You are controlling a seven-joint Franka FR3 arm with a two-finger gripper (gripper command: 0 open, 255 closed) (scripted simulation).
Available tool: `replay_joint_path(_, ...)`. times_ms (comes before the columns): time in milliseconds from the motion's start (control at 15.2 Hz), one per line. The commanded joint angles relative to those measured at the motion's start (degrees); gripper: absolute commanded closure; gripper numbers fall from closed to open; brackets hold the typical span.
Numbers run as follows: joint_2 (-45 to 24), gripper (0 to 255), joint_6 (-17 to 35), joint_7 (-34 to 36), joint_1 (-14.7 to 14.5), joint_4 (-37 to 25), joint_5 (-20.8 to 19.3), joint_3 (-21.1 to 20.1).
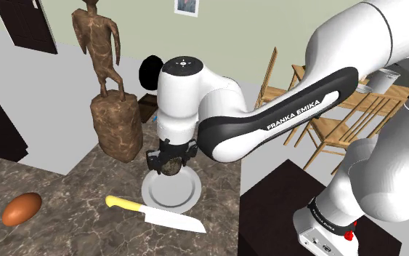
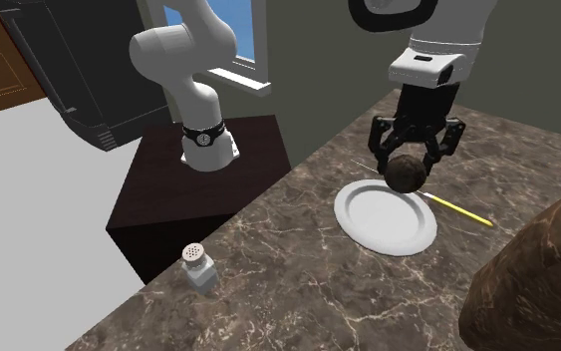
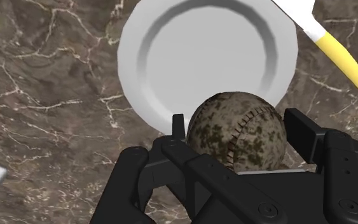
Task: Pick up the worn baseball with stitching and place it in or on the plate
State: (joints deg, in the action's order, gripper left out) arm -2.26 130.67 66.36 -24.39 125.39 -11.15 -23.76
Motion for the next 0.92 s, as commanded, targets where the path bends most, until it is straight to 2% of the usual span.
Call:
replay_joint_path(0, 1.3, 255, 1.1, 0.0, 0.0, 2.3, 0.5, -0.1)
replay_joint_path(858, -5.8, 255, 10.1, 5.3, -0.4, 5.3, -5.8, 0.8)
